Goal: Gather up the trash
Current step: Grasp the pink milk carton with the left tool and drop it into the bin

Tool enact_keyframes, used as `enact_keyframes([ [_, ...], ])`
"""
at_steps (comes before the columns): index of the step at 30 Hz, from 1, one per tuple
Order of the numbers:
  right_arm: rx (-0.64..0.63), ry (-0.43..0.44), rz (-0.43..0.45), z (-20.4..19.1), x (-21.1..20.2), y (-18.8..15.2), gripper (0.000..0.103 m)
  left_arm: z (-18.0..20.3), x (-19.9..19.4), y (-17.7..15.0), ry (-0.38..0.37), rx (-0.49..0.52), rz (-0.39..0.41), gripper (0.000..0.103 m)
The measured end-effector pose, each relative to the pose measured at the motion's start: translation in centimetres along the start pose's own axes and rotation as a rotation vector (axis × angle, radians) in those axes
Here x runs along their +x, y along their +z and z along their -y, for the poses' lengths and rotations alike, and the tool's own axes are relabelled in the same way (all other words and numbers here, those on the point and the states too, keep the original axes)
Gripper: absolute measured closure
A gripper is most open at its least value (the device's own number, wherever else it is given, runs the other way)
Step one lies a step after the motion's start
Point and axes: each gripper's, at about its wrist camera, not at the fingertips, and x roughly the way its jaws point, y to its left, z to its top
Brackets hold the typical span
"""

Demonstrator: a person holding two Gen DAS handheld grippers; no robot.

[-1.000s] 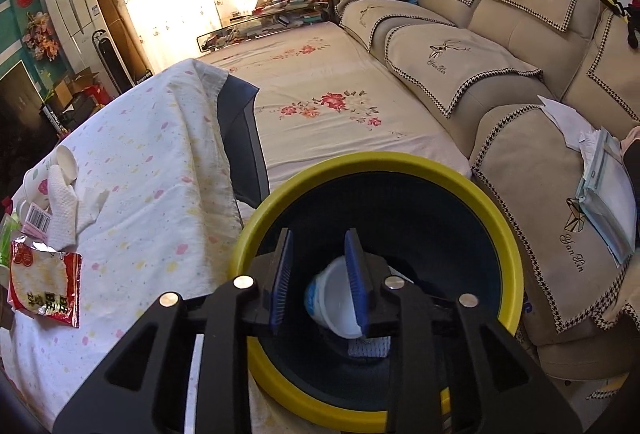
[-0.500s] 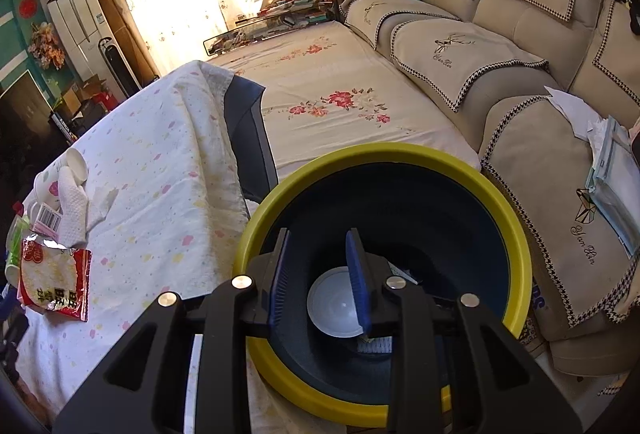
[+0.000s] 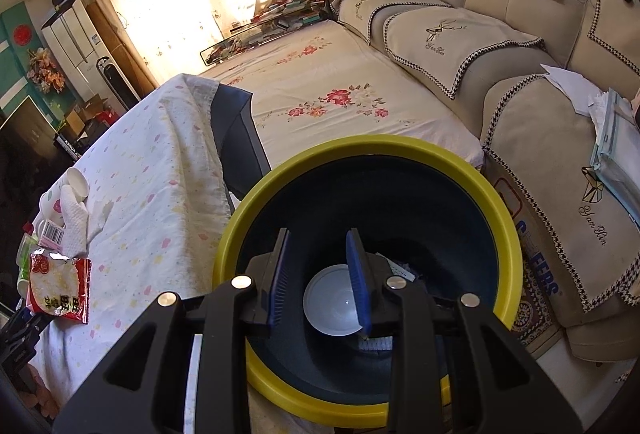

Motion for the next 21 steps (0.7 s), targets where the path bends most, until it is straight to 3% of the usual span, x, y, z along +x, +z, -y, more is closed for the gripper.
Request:
enact_keyframes([
  [7,0.013,0.009,-0.008,0.5,0.2,-0.1,0.076,-0.1,-0.3,0.7,0.0,-0.007,0.027,0.036],
  [8,0.013,0.008,-0.009,0.5,0.2,-0.1,0.076,-0.1,-0.3,0.7,0.001,-0.007,0.03,0.038],
  [9,0.012,0.009,-0.008,0.4,0.2,-0.1,0.076,-0.1,-0.3,0.8,-0.002,-0.007,0.032,0.049],
  [13,0.008,0.019,-0.005,0.2,0.0,-0.1,0.076,0.2,-0.6,0.3,0.028,0.006,0.019,0.049],
  [21,0.003,0.037,-0.006,0.1,-0.3,-0.3,0.076,0.7,-5.5,-0.9,0.097,0.022,0.087,0.051],
])
